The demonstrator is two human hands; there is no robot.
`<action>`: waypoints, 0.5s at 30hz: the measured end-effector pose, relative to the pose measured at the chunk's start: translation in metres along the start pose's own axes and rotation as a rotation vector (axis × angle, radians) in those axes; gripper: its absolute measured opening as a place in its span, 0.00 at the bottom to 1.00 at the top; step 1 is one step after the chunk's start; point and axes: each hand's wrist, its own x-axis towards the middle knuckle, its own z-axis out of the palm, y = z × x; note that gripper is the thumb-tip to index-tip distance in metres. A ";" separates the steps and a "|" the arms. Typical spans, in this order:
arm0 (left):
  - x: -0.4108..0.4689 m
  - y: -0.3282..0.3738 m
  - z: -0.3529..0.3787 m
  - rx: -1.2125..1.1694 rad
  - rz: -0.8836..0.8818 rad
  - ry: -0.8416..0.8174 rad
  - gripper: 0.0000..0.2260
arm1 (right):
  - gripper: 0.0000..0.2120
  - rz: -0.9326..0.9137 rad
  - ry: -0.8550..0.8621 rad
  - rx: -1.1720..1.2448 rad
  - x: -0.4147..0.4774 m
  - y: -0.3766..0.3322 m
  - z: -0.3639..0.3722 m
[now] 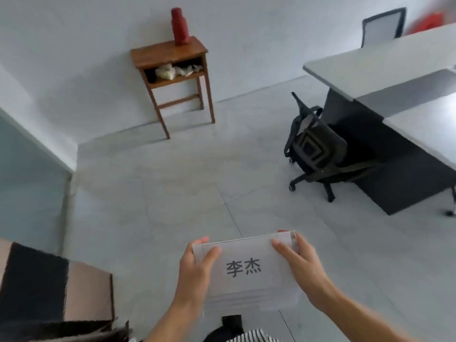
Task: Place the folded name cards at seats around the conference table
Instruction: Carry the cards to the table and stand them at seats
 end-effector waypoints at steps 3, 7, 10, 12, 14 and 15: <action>0.049 0.032 0.050 0.059 0.002 -0.197 0.11 | 0.10 0.010 0.174 0.051 0.025 -0.017 -0.031; 0.088 0.062 0.123 0.146 -0.009 -0.447 0.19 | 0.11 0.031 0.389 0.160 0.043 -0.022 -0.079; 0.109 0.074 0.183 0.232 -0.008 -0.601 0.20 | 0.12 0.057 0.506 0.237 0.056 -0.023 -0.118; 0.121 0.078 0.227 0.269 -0.025 -0.675 0.20 | 0.16 0.067 0.580 0.282 0.070 -0.019 -0.149; 0.132 0.084 0.274 0.306 -0.032 -0.738 0.20 | 0.14 0.074 0.644 0.318 0.085 -0.018 -0.182; 0.137 0.087 0.299 0.320 -0.027 -0.758 0.20 | 0.13 0.068 0.663 0.336 0.094 -0.019 -0.201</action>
